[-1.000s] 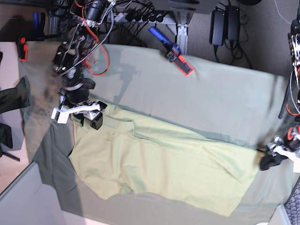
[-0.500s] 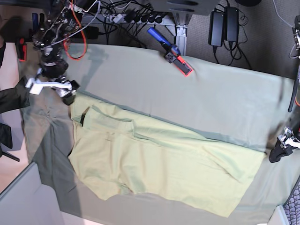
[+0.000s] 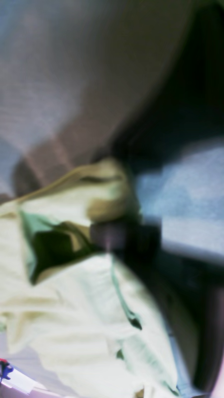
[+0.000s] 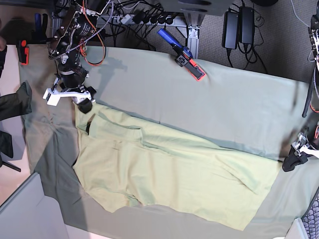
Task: Fold the T-shirt properly
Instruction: 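Lay the folded edge down and open both grippers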
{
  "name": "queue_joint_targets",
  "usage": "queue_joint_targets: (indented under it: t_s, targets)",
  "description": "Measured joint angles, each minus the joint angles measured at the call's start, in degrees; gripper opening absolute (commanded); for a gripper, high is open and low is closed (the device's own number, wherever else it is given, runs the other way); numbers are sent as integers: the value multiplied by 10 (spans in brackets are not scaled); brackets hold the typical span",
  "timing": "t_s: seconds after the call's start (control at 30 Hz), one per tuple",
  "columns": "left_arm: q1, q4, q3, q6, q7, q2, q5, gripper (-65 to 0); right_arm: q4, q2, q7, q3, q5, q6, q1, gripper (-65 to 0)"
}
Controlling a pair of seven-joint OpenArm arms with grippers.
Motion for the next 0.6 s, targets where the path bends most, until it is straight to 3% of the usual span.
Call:
queue_joint_targets:
  t_s: [0.27, 0.6]
  targets:
    - [-5, 0, 6, 0, -23, 24, 65, -190, 0, 0, 0, 0, 0, 0, 0, -650]
    - [-39, 0, 61, 89, -43, 38, 119, -190, 0, 0, 0, 0, 0, 0, 0, -650]
